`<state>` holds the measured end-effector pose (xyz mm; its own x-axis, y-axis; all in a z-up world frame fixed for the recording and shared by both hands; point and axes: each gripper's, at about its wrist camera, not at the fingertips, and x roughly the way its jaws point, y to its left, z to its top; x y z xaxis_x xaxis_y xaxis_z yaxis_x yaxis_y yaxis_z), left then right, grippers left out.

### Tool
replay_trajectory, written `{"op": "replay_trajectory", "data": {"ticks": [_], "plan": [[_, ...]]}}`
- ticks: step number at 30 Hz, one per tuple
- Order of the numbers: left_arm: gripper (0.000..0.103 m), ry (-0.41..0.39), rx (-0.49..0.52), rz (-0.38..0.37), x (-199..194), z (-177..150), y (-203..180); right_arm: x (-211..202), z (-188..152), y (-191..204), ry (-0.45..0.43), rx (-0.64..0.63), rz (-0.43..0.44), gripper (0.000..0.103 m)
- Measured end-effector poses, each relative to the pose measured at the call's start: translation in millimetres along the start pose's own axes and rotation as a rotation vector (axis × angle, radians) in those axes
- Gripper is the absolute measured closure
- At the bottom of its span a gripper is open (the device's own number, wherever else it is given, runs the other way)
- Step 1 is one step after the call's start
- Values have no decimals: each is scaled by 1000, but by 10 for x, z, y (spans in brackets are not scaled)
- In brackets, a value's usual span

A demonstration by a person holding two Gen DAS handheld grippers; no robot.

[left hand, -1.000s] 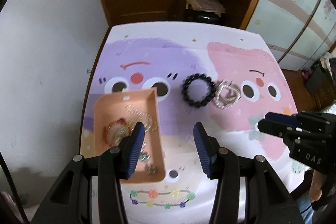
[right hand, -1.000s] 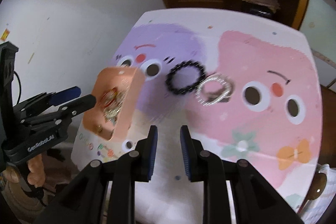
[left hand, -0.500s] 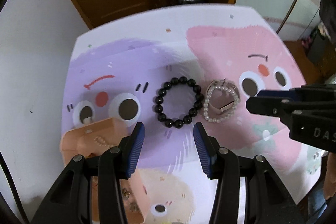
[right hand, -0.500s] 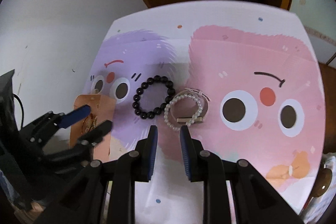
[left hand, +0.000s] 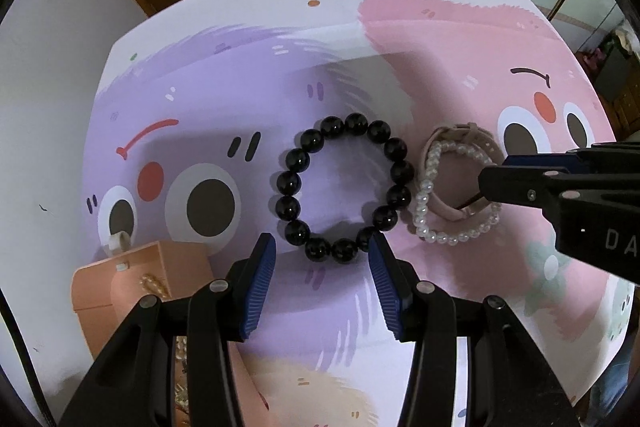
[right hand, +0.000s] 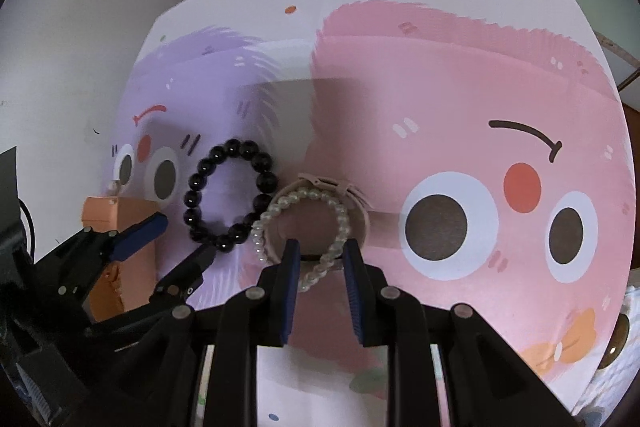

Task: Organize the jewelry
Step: 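Grasp the black bead bracelet with the left tool while the right tool grasps the pearl bracelet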

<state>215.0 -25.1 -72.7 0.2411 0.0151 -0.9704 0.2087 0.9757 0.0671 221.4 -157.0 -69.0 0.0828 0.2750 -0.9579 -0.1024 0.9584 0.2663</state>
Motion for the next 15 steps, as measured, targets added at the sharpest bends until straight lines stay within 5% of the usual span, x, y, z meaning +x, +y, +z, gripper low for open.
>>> {"op": "replay_trajectory", "data": {"ticks": [15], "plan": [[56, 0, -5, -47, 57, 52, 101, 273, 171, -21, 74, 59, -15, 81]]}}
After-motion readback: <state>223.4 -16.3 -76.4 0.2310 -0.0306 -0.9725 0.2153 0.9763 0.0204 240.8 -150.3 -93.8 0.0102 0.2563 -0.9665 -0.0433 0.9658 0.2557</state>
